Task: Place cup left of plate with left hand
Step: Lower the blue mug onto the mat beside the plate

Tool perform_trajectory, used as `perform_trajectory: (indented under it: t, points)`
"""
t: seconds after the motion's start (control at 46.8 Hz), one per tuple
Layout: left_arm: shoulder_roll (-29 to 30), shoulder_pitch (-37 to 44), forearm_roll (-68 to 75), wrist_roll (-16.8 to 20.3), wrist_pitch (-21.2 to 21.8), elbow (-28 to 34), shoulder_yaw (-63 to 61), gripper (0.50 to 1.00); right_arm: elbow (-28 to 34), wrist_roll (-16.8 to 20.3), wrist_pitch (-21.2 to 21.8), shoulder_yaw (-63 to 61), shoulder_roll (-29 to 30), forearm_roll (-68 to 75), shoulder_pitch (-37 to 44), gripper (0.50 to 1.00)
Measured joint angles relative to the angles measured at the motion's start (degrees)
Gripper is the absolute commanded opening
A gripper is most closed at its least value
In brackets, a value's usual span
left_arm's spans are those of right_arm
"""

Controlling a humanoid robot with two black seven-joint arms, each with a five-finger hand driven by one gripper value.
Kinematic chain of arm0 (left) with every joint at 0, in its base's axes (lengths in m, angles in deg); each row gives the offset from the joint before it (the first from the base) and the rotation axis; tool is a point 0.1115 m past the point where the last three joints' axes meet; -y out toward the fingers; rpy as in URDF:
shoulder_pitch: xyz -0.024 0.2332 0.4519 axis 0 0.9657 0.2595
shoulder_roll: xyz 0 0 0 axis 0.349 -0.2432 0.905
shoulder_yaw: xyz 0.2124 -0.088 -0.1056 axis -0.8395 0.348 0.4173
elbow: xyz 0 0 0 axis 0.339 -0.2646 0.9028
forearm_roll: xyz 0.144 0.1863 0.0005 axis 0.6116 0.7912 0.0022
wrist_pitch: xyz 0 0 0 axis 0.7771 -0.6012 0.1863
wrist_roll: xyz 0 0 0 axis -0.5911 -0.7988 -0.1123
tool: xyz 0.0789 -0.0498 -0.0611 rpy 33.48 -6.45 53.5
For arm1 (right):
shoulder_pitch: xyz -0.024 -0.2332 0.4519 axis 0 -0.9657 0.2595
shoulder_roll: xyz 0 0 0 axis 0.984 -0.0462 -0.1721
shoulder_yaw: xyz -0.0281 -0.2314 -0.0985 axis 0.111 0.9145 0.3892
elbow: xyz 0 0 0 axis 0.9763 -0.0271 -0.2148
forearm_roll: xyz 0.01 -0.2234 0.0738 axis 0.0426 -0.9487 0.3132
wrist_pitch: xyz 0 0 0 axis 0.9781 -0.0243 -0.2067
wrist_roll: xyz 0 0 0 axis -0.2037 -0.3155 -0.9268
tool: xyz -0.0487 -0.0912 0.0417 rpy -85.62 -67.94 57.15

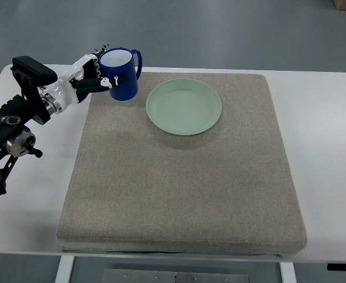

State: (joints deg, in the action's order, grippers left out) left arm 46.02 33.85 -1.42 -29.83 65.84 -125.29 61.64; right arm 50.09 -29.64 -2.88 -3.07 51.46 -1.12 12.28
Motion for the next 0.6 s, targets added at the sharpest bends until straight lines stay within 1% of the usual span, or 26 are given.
perform_trajectory:
  t: [0.107,0.171,0.235,0.364,0.492,0.535,0.599]
  points:
    - [-0.41,1.39,-0.17,0.42,1.05,0.76,-0.10,0.553,-0.01,0.00,0.00,0.00,0.00,0.00,0.01,0.934]
    - [-0.55,1.55,-0.46,0.72,1.33,1.02,-0.09,0.613,0.00,0.00,0.00,0.00,0.00,0.00,0.01,0.934]
    - [-0.80,1.61,-0.58,0.87,1.43,1.92,-0.10,0.647,0.00,0.00,0.00,0.00,0.00,0.00,0.00,0.934]
    - [-1.48,1.62,-0.75,0.93,1.42,4.01,-0.71,0.656,0.00,0.00,0.00,0.00,0.00,0.00,0.01,0.934]
    - [-1.88,1.64,-0.79,1.06,1.42,4.59,-1.12,0.658,-0.02,0.00,0.00,0.00,0.00,0.00,0.01,0.934]
    - [-1.88,1.69,-0.84,1.08,1.42,4.60,-1.17,0.666,-0.02,0.00,0.00,0.00,0.00,0.00,0.00,0.934]
    - [-1.88,1.70,-0.86,1.08,1.43,4.61,-1.29,0.711,-0.02,0.00,0.00,0.00,0.00,0.00,0.00,0.934]
